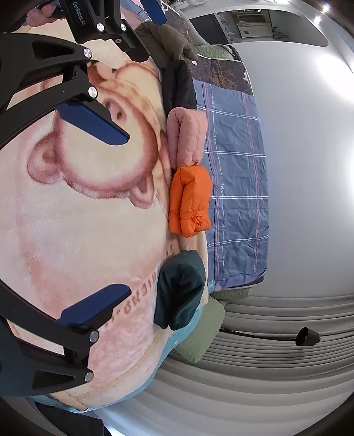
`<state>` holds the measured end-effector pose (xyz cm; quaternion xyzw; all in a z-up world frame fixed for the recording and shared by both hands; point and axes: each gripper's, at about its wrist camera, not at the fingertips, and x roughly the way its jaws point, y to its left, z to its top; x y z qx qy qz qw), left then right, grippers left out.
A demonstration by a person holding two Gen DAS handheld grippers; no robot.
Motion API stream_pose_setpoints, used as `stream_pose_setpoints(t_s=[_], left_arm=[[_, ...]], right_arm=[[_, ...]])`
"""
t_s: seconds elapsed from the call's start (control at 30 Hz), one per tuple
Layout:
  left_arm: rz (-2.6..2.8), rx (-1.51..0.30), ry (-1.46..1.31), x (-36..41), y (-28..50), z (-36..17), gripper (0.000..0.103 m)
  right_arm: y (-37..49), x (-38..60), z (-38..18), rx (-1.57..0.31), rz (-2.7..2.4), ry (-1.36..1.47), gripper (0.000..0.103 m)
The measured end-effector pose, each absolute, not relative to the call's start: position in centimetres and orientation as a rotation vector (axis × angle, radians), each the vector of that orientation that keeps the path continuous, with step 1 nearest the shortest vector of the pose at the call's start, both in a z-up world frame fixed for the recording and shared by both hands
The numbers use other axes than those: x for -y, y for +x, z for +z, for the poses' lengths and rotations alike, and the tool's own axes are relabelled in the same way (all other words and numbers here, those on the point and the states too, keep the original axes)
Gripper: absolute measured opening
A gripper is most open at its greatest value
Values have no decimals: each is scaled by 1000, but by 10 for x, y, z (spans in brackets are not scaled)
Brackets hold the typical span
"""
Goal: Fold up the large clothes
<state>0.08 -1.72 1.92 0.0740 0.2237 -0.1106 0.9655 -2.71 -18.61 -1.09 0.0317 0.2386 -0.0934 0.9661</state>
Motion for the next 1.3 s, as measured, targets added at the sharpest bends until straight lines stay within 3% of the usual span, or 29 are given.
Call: stream_pose_setpoints(t_s=[1.3], left_arm=[[-210,-492,156,15,5,10,101]], right_arm=[[-22,189,-18,-503,-202,74,102]])
